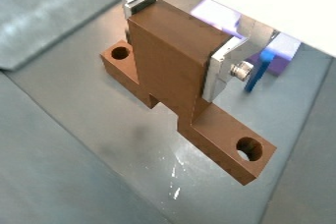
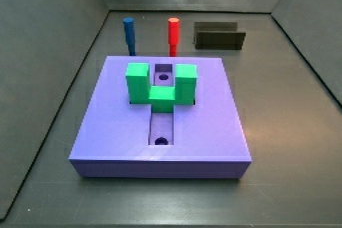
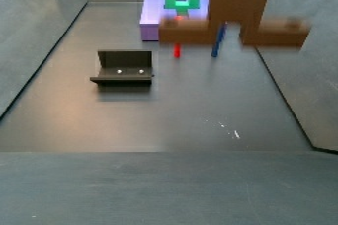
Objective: Pick up the brown object. Move up. Move to above the board. Insert the brown object.
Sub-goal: Move to above the board.
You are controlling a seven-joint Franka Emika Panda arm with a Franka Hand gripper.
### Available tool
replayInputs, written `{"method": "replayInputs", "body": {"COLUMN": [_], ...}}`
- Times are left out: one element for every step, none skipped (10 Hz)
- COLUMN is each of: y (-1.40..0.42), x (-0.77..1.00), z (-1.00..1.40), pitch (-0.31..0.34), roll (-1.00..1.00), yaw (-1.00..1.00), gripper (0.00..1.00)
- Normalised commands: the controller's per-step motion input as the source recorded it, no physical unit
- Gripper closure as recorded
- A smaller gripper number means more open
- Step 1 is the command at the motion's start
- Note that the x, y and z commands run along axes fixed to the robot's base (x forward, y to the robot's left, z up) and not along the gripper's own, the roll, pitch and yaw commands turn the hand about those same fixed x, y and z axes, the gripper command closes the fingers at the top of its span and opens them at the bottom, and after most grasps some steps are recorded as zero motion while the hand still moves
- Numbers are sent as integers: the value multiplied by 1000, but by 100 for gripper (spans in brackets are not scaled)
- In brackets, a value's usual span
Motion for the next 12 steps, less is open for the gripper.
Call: {"method": "replayInputs", "body": {"y": [5,-1,-1400,-1400,-1400,-1400,-1400,-1400,-1400,-1400,-1400,-1400], "x": [33,25,133,130,123,121,121,121,125,128,146,162], "z": [734,243,137,139,140,141,141,145,156,161,165,167], "pitch": [84,67,110,98,52,11,16,18,30,41,78,95], "roll": [2,9,-89,-39,-13,-43,-5,3,-11,-12,-1,-17], "yaw": [-4,3,348,299,209,119,53,42,19,17,10,6], "gripper": [100,100,100,100,100,100,100,100,100,100,100,100]}}
